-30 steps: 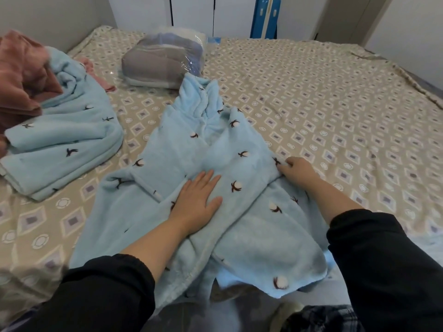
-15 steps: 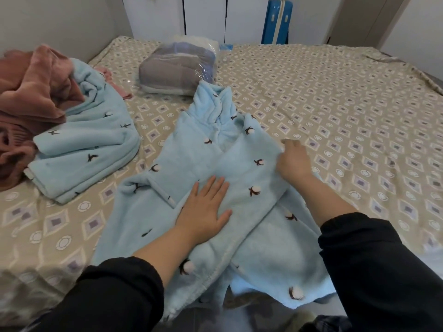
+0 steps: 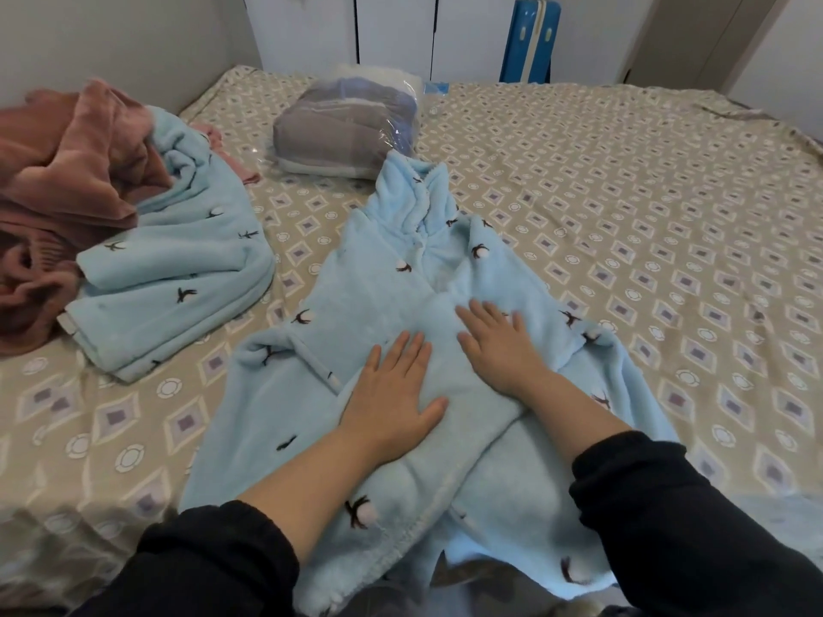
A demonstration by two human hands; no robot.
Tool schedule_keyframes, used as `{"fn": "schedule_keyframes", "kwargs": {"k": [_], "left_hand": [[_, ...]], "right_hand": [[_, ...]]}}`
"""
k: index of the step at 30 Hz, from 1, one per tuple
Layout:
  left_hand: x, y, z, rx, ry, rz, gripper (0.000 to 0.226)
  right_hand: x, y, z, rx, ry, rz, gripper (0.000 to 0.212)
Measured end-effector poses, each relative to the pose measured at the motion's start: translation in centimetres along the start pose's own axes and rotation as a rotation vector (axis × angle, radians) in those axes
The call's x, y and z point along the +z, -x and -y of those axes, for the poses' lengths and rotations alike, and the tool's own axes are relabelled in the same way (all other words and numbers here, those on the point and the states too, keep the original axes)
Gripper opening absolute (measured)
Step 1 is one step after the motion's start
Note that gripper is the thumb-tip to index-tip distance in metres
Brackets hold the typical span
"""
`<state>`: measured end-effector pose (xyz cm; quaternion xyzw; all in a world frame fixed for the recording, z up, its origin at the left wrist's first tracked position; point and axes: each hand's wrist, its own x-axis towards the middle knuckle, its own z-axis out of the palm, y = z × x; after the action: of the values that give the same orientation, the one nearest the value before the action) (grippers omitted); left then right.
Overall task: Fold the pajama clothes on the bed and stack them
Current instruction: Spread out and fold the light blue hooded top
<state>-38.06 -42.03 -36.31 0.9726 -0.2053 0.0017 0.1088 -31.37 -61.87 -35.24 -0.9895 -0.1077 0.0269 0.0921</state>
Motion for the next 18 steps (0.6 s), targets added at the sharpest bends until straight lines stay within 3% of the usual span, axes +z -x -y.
{"fn": "schedule_keyframes", "kwargs": {"k": [5,11,18], "left_hand": [[-0.7,-2.7,2.3,-0.085,-0.038,0.016,0.061],[-1.2,-9.0,6.1,-0.248,-0.042,0.038,0.060],[0.2,-15.1,8.8,-0.345,-0.049,-0.085,0.063]], "right_hand": [[-0.3,-2.4,-1.6,0.139,0.071,0.090,0.059],[0.0,-5.3,-2.4,0.149,0.128,0.010,0.064],[0.1,-11.6,-3.9,0.196,0.134,-0.045,0.064]]}}
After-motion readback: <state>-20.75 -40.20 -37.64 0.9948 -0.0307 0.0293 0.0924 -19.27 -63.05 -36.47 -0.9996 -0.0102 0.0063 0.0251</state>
